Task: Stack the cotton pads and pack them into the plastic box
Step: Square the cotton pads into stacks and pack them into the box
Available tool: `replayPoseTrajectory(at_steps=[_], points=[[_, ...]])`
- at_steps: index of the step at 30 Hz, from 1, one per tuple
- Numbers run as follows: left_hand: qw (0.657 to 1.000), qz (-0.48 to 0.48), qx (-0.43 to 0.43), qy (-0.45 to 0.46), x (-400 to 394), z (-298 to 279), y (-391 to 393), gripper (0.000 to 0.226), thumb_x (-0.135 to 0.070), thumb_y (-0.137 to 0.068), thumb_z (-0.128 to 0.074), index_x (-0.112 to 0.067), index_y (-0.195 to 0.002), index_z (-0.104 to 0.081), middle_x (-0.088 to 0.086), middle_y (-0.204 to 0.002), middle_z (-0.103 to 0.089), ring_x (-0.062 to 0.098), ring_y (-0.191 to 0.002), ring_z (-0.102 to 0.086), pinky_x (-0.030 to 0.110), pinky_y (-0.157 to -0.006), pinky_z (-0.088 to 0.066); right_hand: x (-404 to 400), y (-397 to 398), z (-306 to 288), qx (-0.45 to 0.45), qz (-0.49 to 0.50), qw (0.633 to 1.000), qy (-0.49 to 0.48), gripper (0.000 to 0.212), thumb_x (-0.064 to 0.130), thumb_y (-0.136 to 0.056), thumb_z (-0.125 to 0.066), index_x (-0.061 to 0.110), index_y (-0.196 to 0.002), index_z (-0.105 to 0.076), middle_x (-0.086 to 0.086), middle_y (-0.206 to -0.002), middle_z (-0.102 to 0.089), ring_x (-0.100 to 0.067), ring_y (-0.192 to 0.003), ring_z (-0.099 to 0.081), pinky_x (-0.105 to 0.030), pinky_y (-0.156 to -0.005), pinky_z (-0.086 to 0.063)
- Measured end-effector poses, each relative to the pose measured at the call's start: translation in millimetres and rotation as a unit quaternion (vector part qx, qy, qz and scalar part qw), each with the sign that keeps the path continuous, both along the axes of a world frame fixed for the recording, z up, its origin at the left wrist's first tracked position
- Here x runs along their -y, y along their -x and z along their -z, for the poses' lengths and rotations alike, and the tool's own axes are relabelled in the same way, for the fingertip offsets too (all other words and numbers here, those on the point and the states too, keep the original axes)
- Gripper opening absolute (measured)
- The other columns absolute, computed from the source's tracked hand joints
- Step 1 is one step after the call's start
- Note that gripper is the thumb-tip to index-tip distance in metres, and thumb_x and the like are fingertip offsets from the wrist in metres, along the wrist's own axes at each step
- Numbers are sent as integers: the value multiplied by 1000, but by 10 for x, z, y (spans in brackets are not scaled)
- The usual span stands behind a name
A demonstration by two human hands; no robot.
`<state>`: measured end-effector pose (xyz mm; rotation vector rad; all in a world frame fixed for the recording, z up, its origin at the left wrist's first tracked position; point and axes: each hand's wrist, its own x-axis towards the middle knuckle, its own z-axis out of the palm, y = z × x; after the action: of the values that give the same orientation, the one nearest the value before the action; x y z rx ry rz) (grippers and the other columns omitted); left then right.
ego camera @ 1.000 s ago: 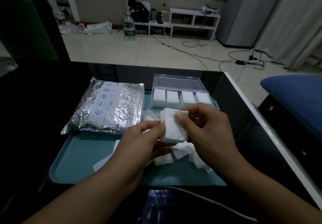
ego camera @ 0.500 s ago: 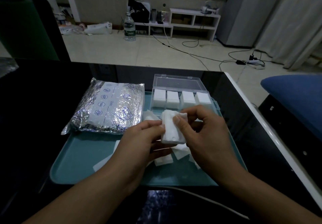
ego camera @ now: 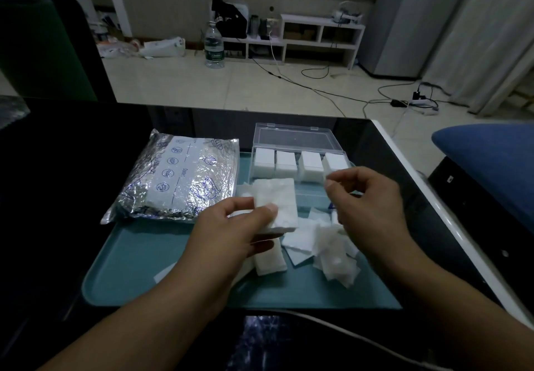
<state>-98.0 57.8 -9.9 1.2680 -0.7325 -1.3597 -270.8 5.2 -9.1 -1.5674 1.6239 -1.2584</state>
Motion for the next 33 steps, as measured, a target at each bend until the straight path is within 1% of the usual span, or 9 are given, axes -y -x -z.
replayPoseTrajectory(at_steps=[3,7,10,13,18,23,26,31,33], points=[[1000,-9,-5,-12,25,28,-34,24,-13,-84,-72,-5,-106,-63,14,-94,-75,29,-82,-74,40,-79,-58,78,97,56,-140,-26,988,-53,6,26,-87,-65,24,-86,-71,7,-81,-68,-6,-72,-61,-30,-71,-52],[1000,-15,-6,-21,48,48,-54,31,-17,-85,-71,-4,-112,-63,16,-100,-74,29,-83,-74,38,-77,-58,19,37,152,-384,-92,913,-103,44,54,-86,-60,23,-118,-64,1,-114,-56,-16,-105,-53,-34,-90,-47],[1000,-19,3,-21,47,56,-63,30,-16,-85,-72,-4,-110,-63,16,-100,-74,29,-83,-74,42,-81,-58,-27,-28,150,-445,-115,879,-129,48,60,-84,-59,27,-119,-60,-1,-120,-49,-21,-117,-41,-39,-98,-42],[1000,-18,7,-22,41,46,-63,30,-15,-85,-72,-3,-110,-63,17,-100,-74,29,-83,-74,43,-83,-59,-38,-65,166,-459,-123,871,-123,40,52,-85,-62,27,-116,-61,1,-119,-47,-20,-116,-38,-33,-96,-38],[1000,-17,11,-16,27,28,-54,24,-14,-86,-70,-4,-107,-64,15,-94,-75,28,-82,-74,42,-83,-59,-77,-126,167,-389,-122,910,-71,15,38,-85,-65,27,-95,-60,7,-104,-49,-12,-104,-42,-26,-77,-30],[999,-25,21,-14,36,27,-73,22,-13,-86,-71,-6,-105,-64,15,-95,-75,28,-80,-74,40,-79,-60,-87,-54,-132,-83,-146,981,-99,9,19,-83,-74,15,-77,-69,4,-61,-64,-2,-53,-55,-21,-57,-43],[999,-26,22,-17,37,42,-58,24,-12,-84,-73,-6,-105,-63,15,-95,-75,28,-80,-74,41,-79,-60,-119,62,-245,0,-147,987,-72,9,18,-85,-71,9,-81,-73,-1,-54,-62,-3,-47,-51,-16,-49,-42],[999,-22,18,-21,26,70,13,21,-12,-82,-74,-9,-100,-62,14,-92,-75,30,-79,-74,44,-80,-60,-183,74,-281,129,-210,965,-90,13,17,-83,-69,4,-83,-72,-8,-59,-58,-11,-50,-46,-22,-51,-38],[1000,-5,10,-15,13,53,43,16,-12,-84,-72,-9,-97,-63,15,-89,-75,29,-79,-74,42,-78,-60,-213,8,-274,128,-235,959,-96,13,15,-82,-70,2,-82,-72,-9,-60,-61,-10,-50,-48,-21,-51,-40]])
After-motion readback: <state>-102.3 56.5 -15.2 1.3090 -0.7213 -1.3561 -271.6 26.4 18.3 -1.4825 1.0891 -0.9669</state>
